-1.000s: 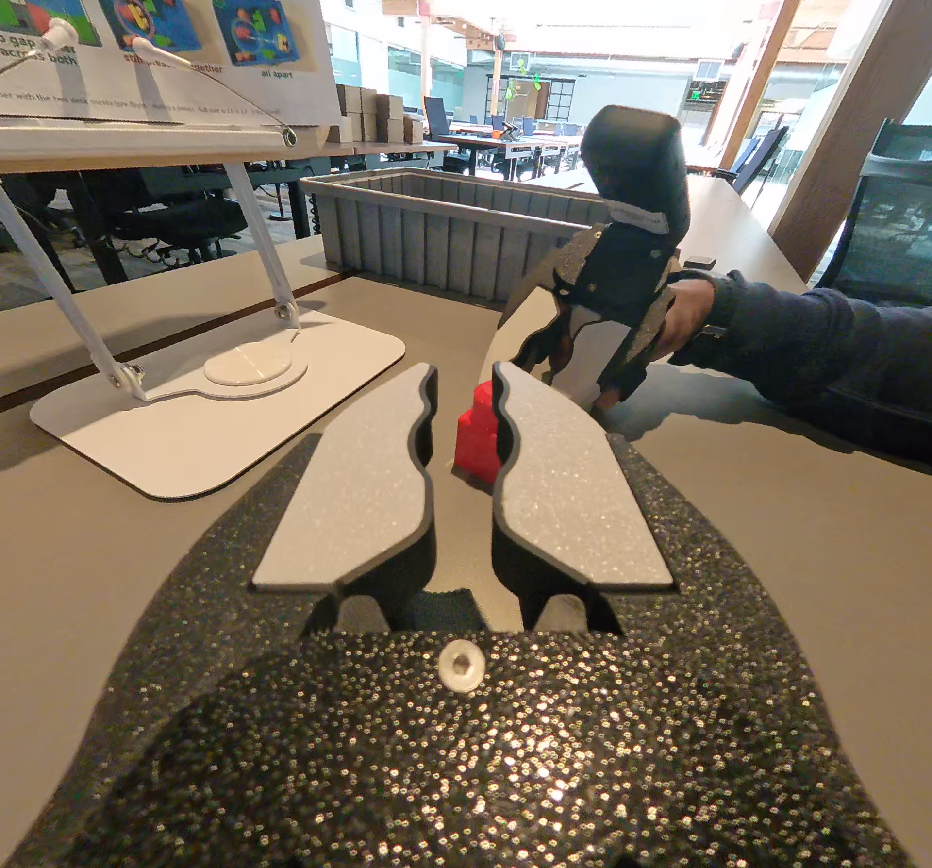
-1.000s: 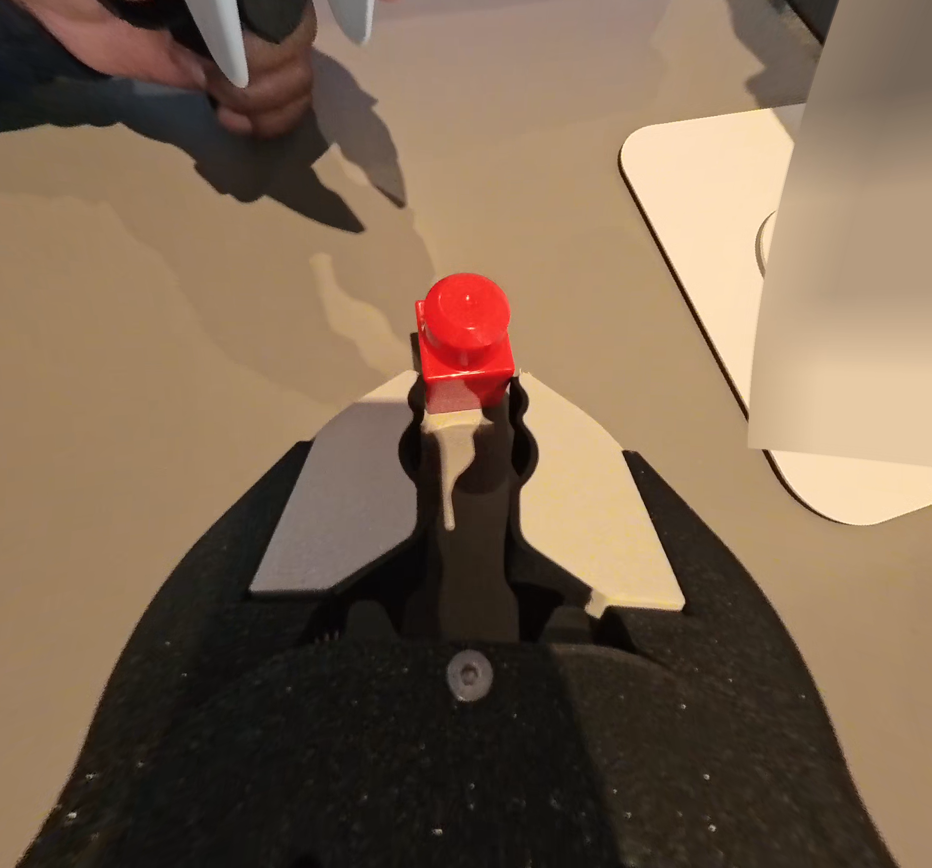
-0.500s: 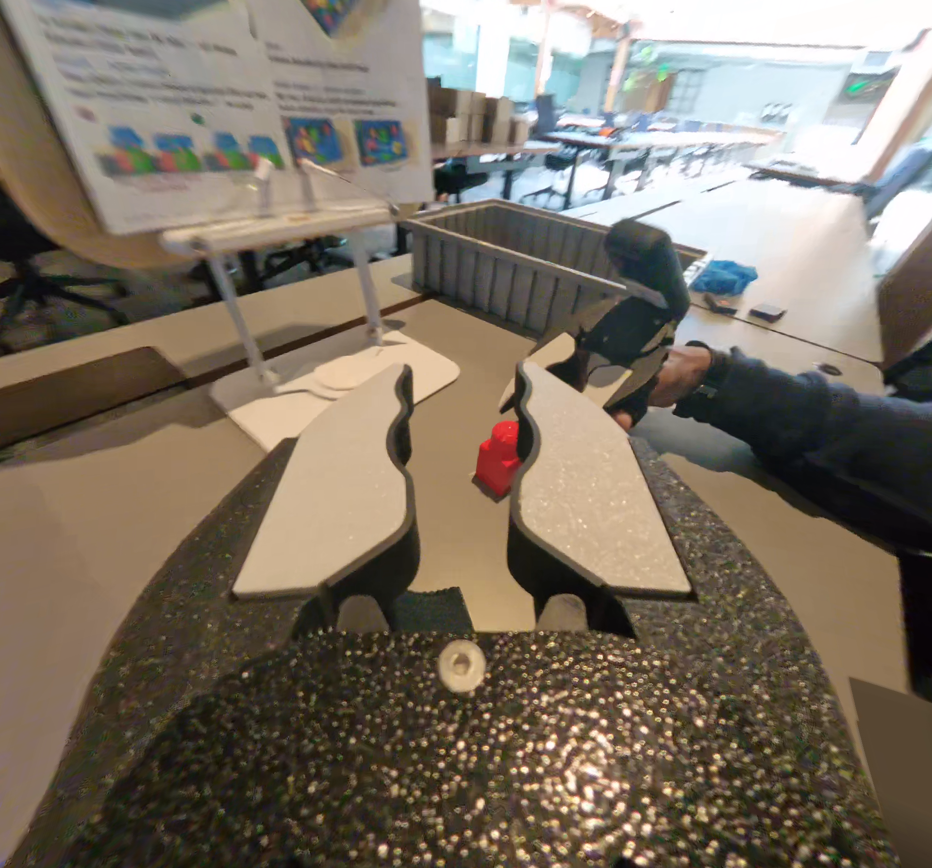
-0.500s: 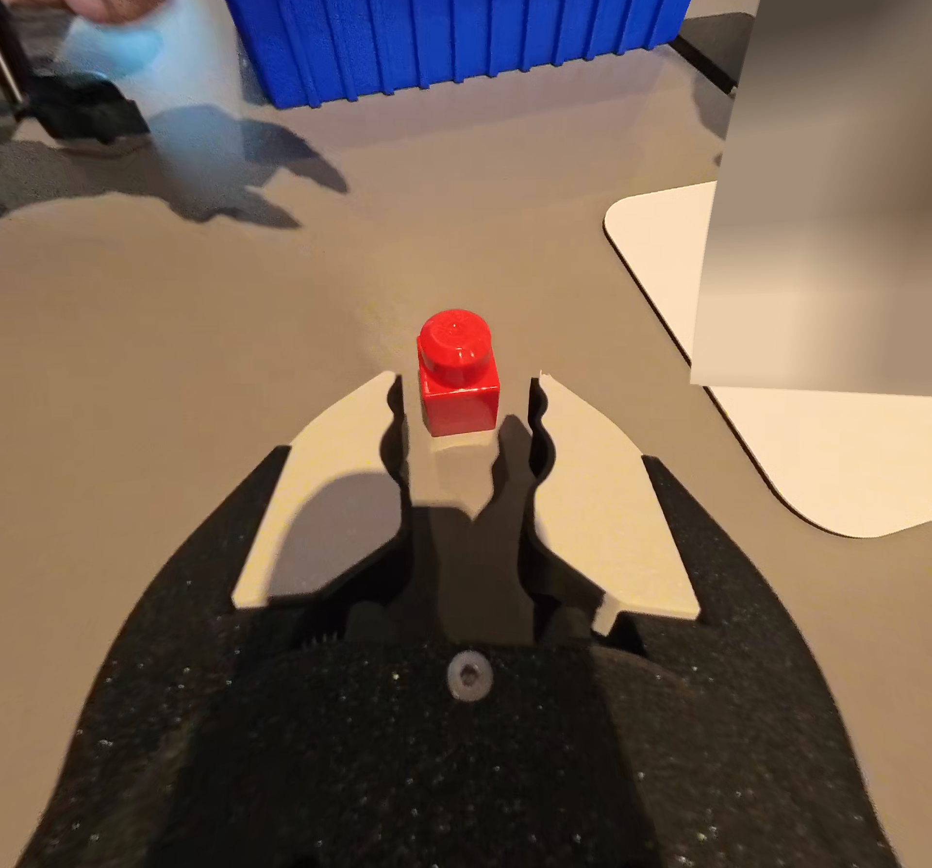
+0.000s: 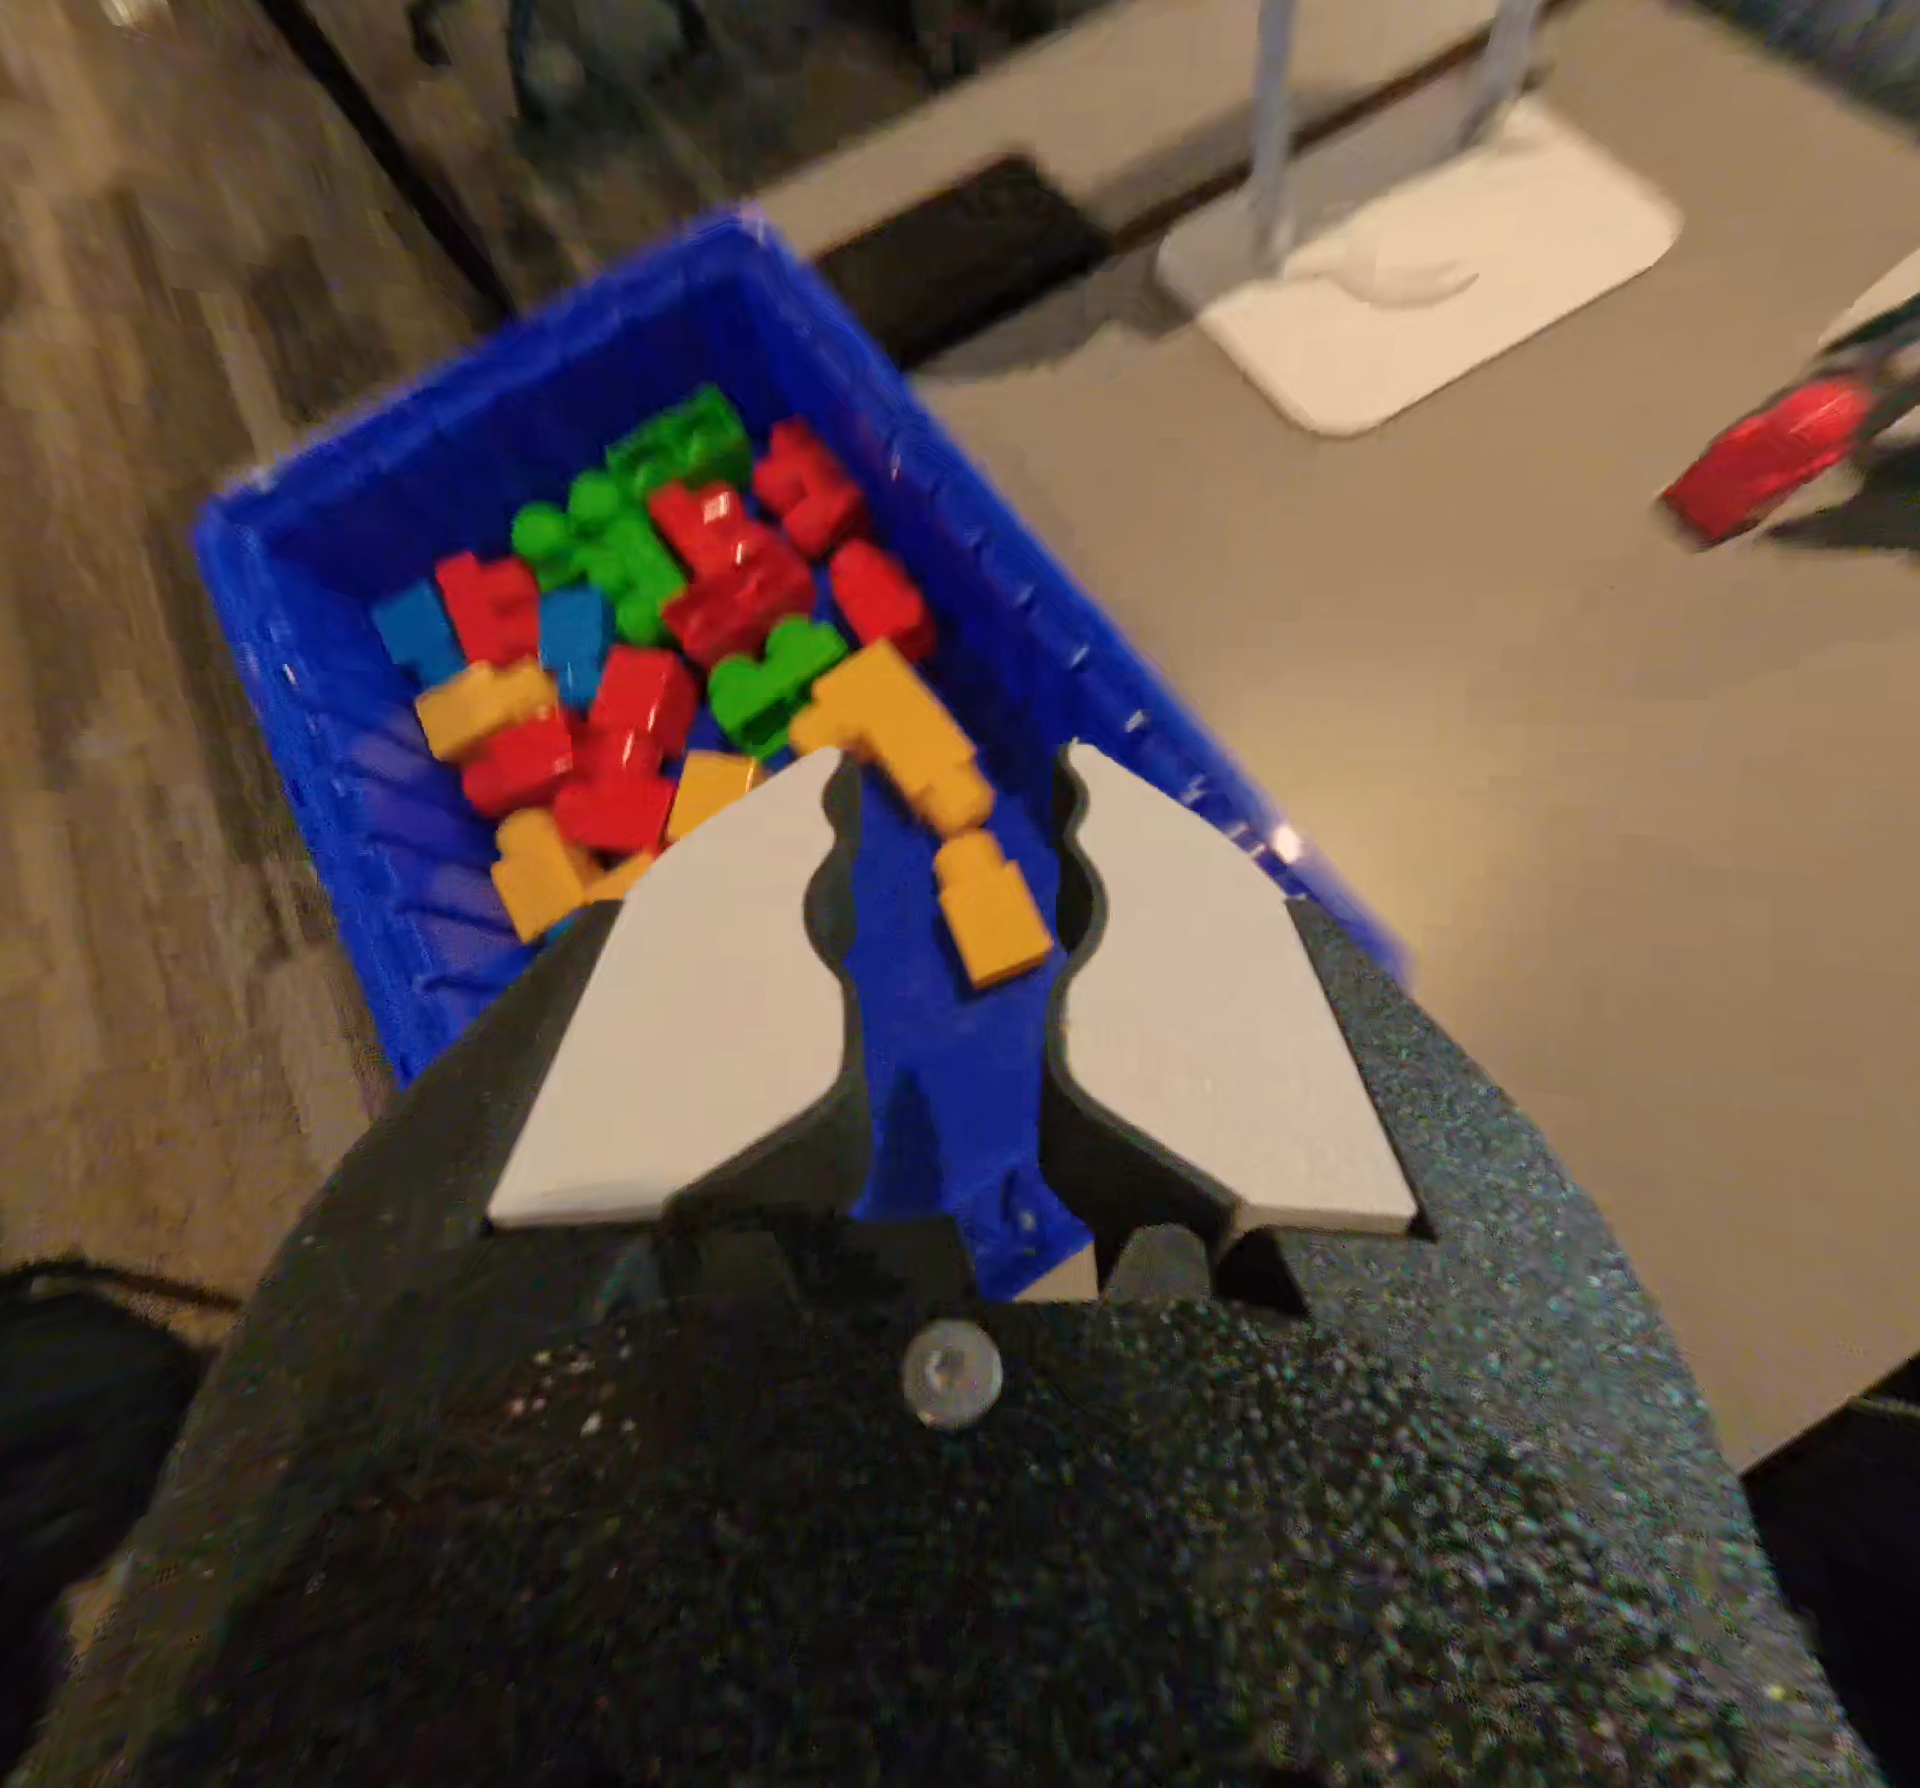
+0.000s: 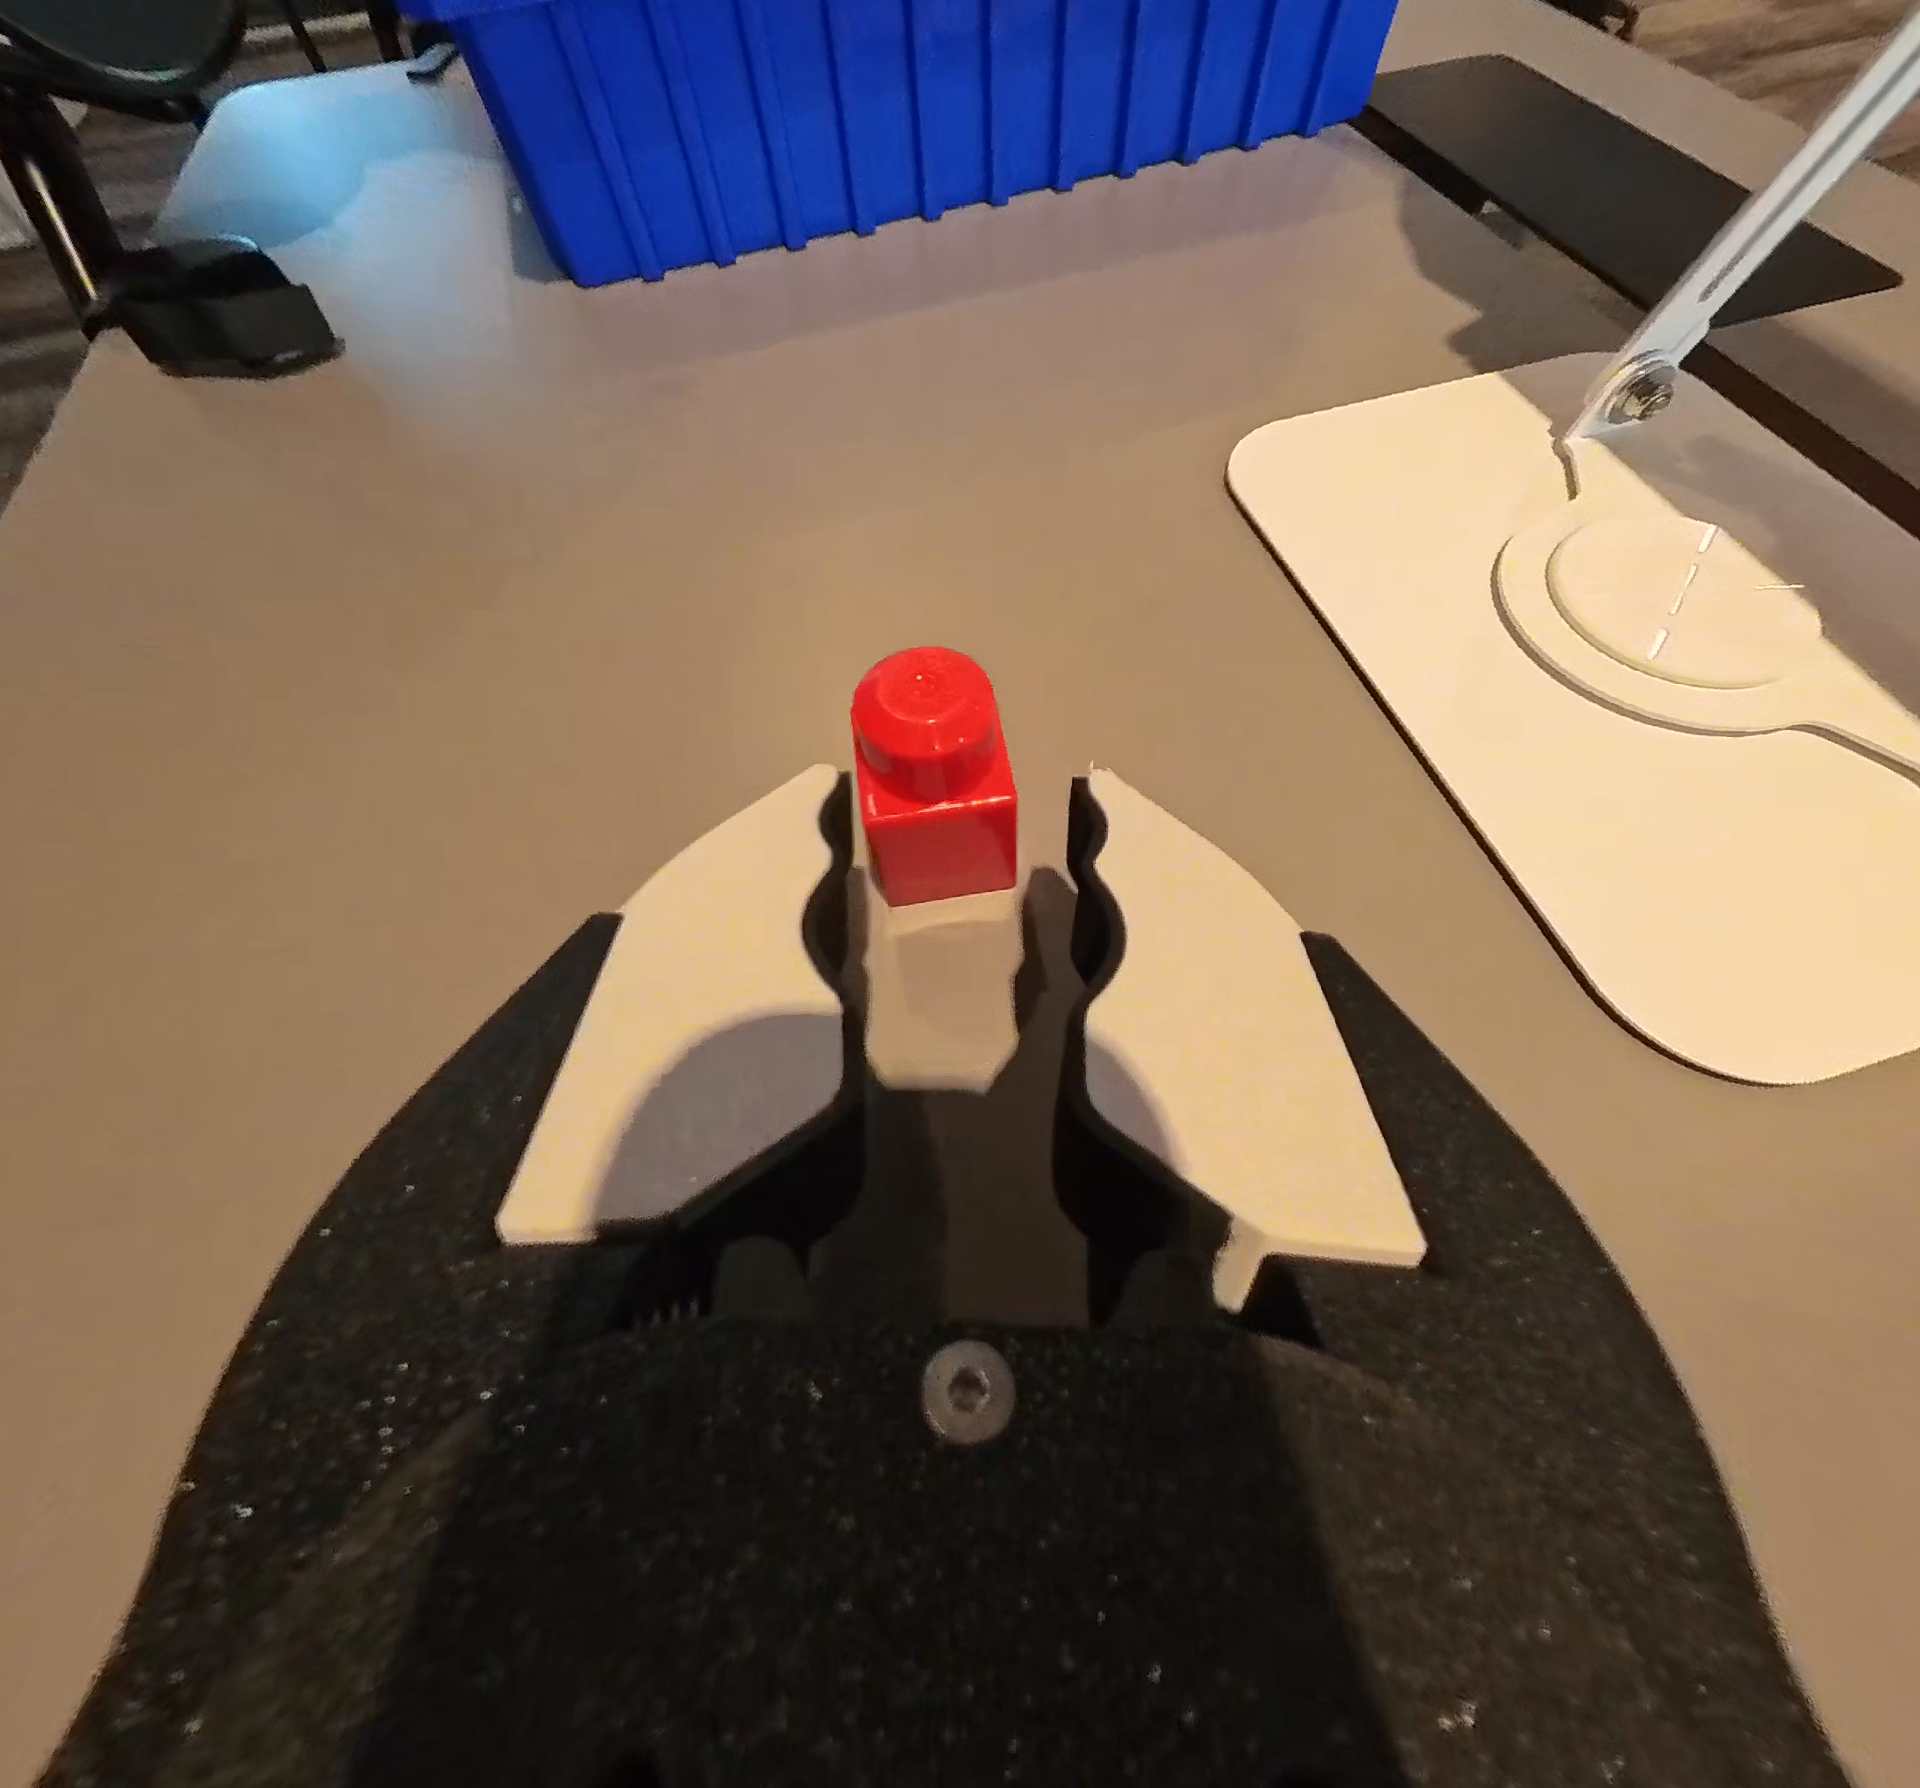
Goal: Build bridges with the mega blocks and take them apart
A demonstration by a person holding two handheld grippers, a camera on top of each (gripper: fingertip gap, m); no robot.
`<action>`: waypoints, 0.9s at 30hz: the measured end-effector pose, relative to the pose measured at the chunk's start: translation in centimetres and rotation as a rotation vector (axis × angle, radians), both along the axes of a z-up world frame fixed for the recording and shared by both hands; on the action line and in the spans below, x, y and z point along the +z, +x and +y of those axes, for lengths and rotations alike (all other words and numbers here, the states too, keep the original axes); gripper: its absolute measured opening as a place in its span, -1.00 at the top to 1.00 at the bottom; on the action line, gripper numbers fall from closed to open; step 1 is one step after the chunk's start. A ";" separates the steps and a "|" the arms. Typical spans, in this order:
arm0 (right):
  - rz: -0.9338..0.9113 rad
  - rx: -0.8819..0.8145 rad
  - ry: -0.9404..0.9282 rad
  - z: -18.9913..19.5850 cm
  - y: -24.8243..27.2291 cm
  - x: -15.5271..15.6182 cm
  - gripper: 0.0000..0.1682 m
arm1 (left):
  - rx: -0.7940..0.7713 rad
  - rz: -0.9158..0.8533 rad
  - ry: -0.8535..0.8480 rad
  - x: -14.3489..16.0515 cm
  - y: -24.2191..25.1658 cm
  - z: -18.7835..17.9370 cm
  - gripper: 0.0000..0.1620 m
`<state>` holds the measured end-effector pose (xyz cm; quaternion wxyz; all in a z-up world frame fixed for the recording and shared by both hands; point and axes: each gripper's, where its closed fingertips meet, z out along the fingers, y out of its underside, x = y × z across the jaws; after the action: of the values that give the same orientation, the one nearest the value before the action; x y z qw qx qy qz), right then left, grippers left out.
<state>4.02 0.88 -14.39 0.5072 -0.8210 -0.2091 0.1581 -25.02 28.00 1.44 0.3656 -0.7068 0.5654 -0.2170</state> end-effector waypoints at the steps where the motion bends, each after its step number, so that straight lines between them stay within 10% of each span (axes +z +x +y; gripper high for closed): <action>1: 0.011 -0.007 0.007 0.0 0.1 0.1 0.53 | 0.007 0.056 -0.024 -1.9 -0.3 1.4 0.56; 11: 0.100 -0.011 0.026 -0.1 0.6 0.9 0.59 | -0.101 0.534 0.107 -15.4 -0.1 11.5 0.43; 27: 0.060 0.039 -0.012 -0.3 -0.2 0.2 0.62 | -0.139 0.664 0.179 -18.4 2.3 13.4 0.38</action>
<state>3.80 0.58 -14.24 0.5051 -0.8147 -0.2091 0.1937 -22.69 41.40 -17.00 0.2065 -0.6639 0.7169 0.0510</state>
